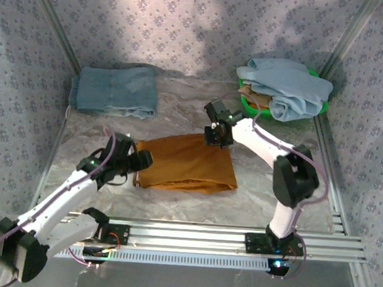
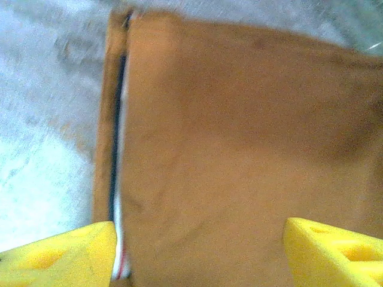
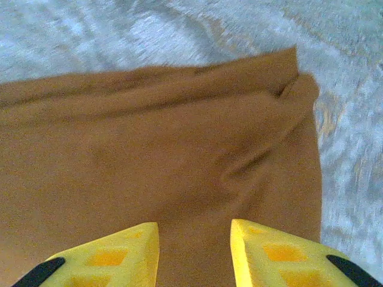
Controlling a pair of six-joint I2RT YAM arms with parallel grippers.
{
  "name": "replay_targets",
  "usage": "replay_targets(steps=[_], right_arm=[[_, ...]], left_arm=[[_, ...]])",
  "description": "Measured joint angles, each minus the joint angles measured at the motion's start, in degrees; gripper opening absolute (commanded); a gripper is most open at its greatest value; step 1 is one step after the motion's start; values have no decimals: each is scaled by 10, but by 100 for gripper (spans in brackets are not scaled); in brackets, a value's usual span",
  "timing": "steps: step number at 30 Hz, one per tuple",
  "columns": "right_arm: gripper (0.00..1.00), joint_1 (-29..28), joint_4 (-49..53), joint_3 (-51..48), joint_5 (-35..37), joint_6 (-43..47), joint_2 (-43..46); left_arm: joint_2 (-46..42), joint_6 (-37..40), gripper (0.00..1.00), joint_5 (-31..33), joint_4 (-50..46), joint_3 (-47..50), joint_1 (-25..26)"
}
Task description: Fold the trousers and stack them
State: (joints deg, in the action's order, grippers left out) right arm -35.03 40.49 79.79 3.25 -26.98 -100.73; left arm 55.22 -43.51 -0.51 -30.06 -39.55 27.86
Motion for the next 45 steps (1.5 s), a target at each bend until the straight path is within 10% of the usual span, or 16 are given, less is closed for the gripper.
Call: replay_targets(steps=[12, 18, 27, 34, 38, 45], right_arm=[[9, -65, -129, -332, -40, -142, 132], [8, -69, -185, -357, -42, -157, 127], [12, -75, -125, -332, -26, -119, 171], [12, -86, -114, -249, -33, -106, 168], [10, -43, -143, -183, -50, -86, 73], [11, 15, -177, -139, -88, -79, -51]], left_arm=[[321, 23, 60, 3, 146, -119, 2], [341, 4, 61, -5, 239, -48, -21], [248, 30, 90, 2, 140, -63, -16], [136, 44, 72, 34, 50, -133, 99], [169, 22, 52, 21, 80, -94, 165], [224, -28, 46, 19, 167, 25, 213]])
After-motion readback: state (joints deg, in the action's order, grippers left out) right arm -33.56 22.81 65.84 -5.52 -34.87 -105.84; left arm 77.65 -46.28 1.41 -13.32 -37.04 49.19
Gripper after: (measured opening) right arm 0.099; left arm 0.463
